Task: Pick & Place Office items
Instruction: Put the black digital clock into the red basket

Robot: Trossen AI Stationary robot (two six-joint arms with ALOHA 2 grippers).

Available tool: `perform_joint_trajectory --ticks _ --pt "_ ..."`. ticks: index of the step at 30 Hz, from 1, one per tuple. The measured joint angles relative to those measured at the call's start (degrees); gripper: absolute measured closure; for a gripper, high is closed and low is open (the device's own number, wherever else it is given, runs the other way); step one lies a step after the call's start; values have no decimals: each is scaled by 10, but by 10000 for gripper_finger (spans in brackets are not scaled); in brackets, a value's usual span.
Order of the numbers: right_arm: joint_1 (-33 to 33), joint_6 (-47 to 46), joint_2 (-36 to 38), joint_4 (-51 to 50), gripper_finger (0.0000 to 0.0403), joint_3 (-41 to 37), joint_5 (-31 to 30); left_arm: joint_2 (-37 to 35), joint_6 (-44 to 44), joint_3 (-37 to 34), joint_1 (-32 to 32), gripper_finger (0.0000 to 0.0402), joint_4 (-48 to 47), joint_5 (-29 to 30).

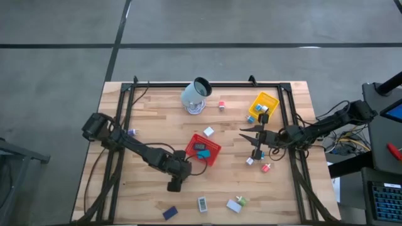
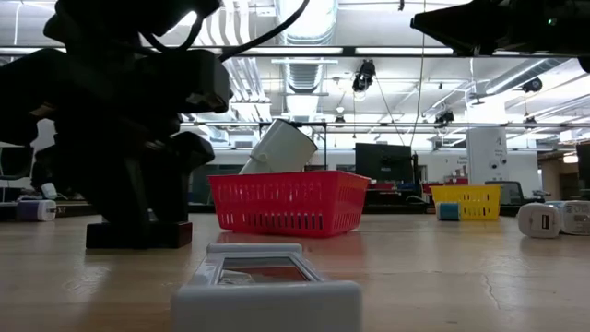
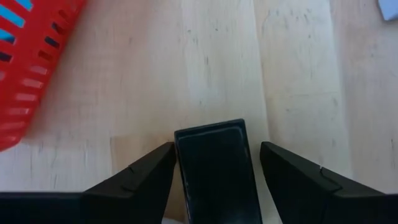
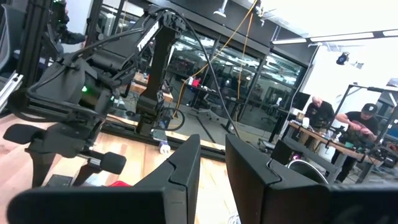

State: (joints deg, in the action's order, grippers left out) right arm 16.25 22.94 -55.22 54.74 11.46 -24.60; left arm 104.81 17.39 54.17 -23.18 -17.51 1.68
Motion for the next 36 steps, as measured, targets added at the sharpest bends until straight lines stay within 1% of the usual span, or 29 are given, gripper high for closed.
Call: perform_joint_trajectory --ticks 10,13,16,21,22,36 --pt "0 0 0 0 330 0 0 1 2 -1 -1 159 2 -2" --pt "0 0 0 0 330 0 0 1 4 -3 -3 165 3 -1" --pt "0 0 0 0 330 0 0 1 4 -3 -5 183 2 3" --pt "0 0 0 -1 330 0 0 1 1 -4 -7 249 2 14" --pt "0 0 0 -1 330 0 0 1 -3 -4 -7 253 2 14" --pt "0 -2 0 -5 330 0 0 1 -49 -5 -11 253 6 9"
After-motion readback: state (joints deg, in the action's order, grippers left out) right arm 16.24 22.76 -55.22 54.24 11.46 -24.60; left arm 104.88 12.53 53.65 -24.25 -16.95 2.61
